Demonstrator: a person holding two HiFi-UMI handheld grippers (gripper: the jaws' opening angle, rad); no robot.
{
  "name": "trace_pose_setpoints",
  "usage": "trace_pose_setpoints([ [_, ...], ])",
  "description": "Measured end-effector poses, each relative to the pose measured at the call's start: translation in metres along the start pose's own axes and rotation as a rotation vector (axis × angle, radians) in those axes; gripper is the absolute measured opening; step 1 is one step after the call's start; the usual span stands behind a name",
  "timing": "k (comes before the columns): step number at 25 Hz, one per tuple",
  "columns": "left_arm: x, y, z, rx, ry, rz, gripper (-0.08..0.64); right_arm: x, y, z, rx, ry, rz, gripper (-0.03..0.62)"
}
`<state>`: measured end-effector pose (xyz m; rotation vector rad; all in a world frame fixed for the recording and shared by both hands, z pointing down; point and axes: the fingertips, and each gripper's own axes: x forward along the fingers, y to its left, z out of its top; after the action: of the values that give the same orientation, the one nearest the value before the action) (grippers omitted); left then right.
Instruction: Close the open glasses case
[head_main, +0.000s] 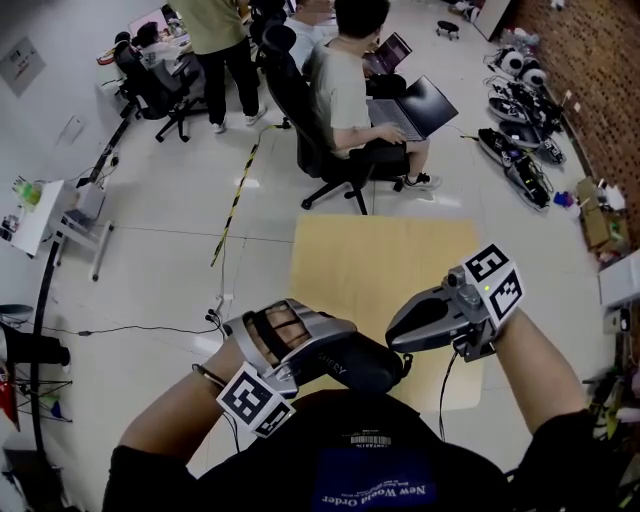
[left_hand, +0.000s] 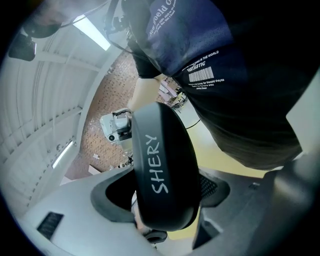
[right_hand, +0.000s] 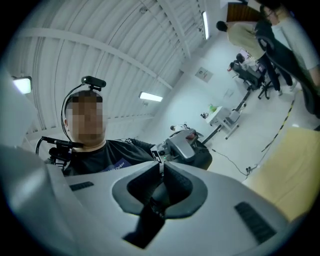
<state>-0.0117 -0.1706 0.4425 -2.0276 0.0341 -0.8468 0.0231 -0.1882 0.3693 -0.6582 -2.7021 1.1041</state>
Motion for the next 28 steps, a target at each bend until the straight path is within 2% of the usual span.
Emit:
trace_pose_setpoints([
  [5, 0.002, 0.003, 0.001, -0.025, -0.006, 0.006, 0.331, -0.003, 0.007, -0.004, -0.012, 0.000, 0.014, 0.017],
  [8, 0.005, 0.004, -0.001, -0.057, 0.008, 0.015, 0.331, -0.006, 0.006, -0.006, -0.040, -0.016, -0.017, 0.005],
  [10, 0.006, 0.004, -0.006, -0.110, 0.017, 0.013, 0.331, -0.009, 0.004, -0.002, -0.069, -0.039, -0.059, -0.011],
  [16, 0.009, 0.003, -0.017, -0.357, 0.012, -0.048, 0.326, -0.011, 0.003, 0.013, -0.201, -0.025, -0.215, -0.014],
  [19, 0.013, -0.002, -0.024, -0.498, 0.006, -0.086, 0.325, -0.012, -0.001, 0.017, -0.271, 0.014, -0.325, -0.014],
  [24, 0.026, -0.007, -0.019, -0.759, -0.063, -0.164, 0.320, -0.015, -0.008, 0.021, -0.387, 0.088, -0.506, -0.014],
  [26, 0.029, -0.007, -0.019, -0.819, -0.074, -0.176, 0.318, -0.016, -0.010, 0.022, -0.412, 0.114, -0.557, -0.014],
  [28, 0.032, -0.006, -0.021, -0.847, -0.070, -0.176, 0.316, -0.018, -0.009, 0.023, -0.418, 0.134, -0.590, -0.014],
])
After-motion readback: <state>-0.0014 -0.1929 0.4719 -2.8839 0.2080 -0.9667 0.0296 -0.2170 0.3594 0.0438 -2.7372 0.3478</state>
